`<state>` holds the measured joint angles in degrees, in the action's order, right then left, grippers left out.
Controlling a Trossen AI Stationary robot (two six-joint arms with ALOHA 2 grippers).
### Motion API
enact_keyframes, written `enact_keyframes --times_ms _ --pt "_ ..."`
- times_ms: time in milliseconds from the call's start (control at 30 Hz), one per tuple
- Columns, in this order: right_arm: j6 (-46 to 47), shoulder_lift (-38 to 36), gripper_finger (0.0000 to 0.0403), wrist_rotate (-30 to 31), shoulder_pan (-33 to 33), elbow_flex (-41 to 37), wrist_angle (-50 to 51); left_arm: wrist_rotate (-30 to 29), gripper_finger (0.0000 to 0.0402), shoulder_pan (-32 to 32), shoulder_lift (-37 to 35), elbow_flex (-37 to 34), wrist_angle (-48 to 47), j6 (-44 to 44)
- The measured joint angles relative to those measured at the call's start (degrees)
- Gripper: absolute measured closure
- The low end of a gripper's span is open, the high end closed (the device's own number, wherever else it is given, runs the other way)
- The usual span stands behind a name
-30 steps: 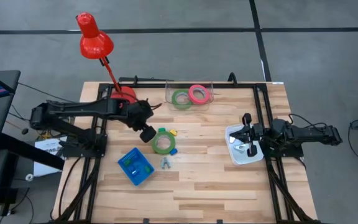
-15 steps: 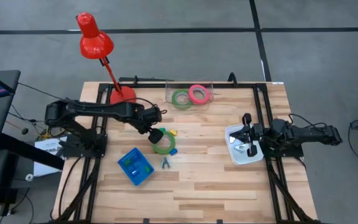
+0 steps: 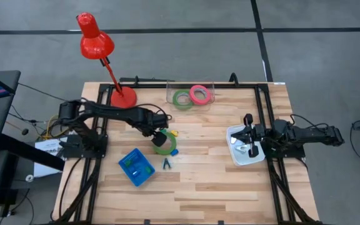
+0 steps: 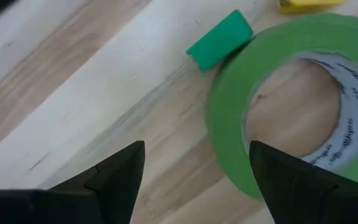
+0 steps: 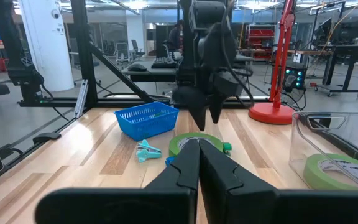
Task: Pick and place Stapler, Stapler remover, tape
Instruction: Put the green tape into the transparent bin
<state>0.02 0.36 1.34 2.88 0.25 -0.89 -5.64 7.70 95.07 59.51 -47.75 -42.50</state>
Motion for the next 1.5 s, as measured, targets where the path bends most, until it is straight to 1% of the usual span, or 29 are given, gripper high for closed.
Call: enact_keyframes --times_ms 167,433,867,967,1133,1333,1500 --pt "0.0 0.0 0.0403 0.0 0.0 0.0 0.0 -0.2 0.0121 0.0 1.5 0.0 2.3 -1.0" --pt "0.0 0.0 0.0403 0.0 0.0 0.0 0.0 -0.2 0.0121 -1.2 1.4 0.0 4.8 -3.0" --pt "0.0 0.0 0.0403 0.0 0.0 0.0 0.0 -0.4 0.0124 -2.0 5.9 0.0 8.2 -3.5" --pt "0.0 0.0 0.0403 0.0 0.0 0.0 0.0 -0.4 0.0139 -2.0 6.4 0.0 8.5 -3.5" --pt "0.0 0.0 0.0403 0.0 0.0 0.0 0.0 0.5 0.0180 -2.0 8.1 -0.2 8.4 -3.5" --pt "0.0 0.0 0.0403 0.0 0.0 0.0 0.0 1.0 0.0229 -2.1 8.2 -0.2 8.4 -3.5" --pt "0.0 0.0 0.0403 0.0 0.0 0.0 0.0 1.1 0.0260 -2.1 8.2 -0.2 8.3 -3.5"
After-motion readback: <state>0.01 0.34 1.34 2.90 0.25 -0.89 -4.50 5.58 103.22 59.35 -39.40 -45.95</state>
